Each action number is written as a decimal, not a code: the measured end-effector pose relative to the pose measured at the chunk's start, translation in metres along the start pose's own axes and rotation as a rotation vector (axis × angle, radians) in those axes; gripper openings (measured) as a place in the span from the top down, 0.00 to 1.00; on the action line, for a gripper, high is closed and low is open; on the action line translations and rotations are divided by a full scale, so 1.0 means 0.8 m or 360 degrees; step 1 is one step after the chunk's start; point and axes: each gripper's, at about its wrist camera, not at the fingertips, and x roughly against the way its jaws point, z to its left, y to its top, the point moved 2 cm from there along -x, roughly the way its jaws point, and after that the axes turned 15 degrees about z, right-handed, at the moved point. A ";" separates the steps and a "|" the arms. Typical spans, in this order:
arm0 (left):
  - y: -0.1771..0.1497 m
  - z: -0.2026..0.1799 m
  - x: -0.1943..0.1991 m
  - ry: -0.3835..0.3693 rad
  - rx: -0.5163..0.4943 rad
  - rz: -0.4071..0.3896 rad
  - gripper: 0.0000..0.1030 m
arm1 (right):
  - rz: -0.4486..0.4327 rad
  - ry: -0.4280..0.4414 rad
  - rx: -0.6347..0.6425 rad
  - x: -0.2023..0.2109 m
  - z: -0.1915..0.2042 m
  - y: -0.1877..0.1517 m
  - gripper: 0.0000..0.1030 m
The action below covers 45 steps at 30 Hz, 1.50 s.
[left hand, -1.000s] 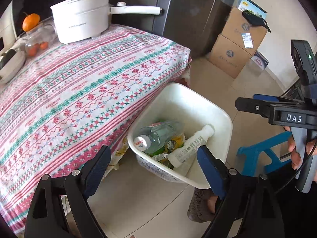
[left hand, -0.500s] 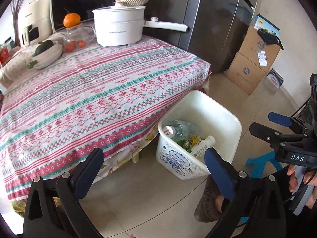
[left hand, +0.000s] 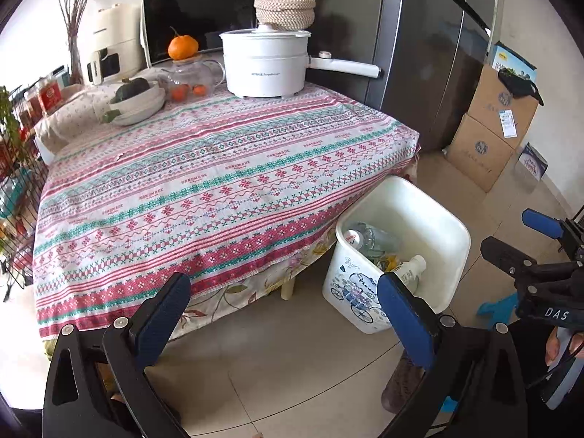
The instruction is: Collect trash
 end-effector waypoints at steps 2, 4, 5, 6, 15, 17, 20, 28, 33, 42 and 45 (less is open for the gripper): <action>0.000 0.003 0.000 0.0010 0.0018 -0.0002 0.00 | -0.0012 -0.0040 0.0037 0.001 0.009 -0.001 0.01; -0.002 0.002 0.002 0.0025 0.0022 -0.0011 0.00 | 0.0006 -0.0095 0.0073 -0.002 0.016 -0.002 0.01; -0.002 0.002 0.003 0.0029 0.0021 -0.0018 0.00 | 0.0009 -0.0124 0.0087 -0.004 0.019 -0.003 0.01; -0.002 0.001 0.004 0.0032 0.0019 -0.0023 0.00 | 0.0011 -0.0146 0.0098 -0.006 0.021 -0.004 0.01; -0.003 -0.003 0.006 0.0025 0.0003 -0.0034 0.00 | 0.0019 -0.0164 0.0102 -0.011 0.022 -0.006 0.01; -0.002 -0.003 0.005 0.0016 -0.0004 -0.0029 0.00 | 0.0023 -0.0156 0.0094 -0.012 0.021 -0.006 0.01; -0.003 -0.006 0.006 0.0016 -0.0016 -0.0029 0.00 | 0.0032 -0.0151 0.0098 -0.013 0.021 -0.005 0.01; -0.005 -0.010 0.008 0.0017 -0.0026 -0.0034 0.00 | 0.0020 -0.0158 0.0094 -0.012 0.020 -0.005 0.01; -0.006 -0.010 0.009 0.0032 -0.0015 -0.0035 0.00 | 0.0025 -0.0158 0.0087 -0.013 0.019 -0.005 0.01; -0.006 -0.006 0.007 0.0050 0.0013 -0.0011 0.00 | 0.0020 -0.0163 0.0077 -0.013 0.016 -0.005 0.01; -0.007 -0.006 0.007 0.0054 0.0013 -0.0013 0.00 | 0.0021 -0.0165 0.0077 -0.013 0.016 -0.005 0.01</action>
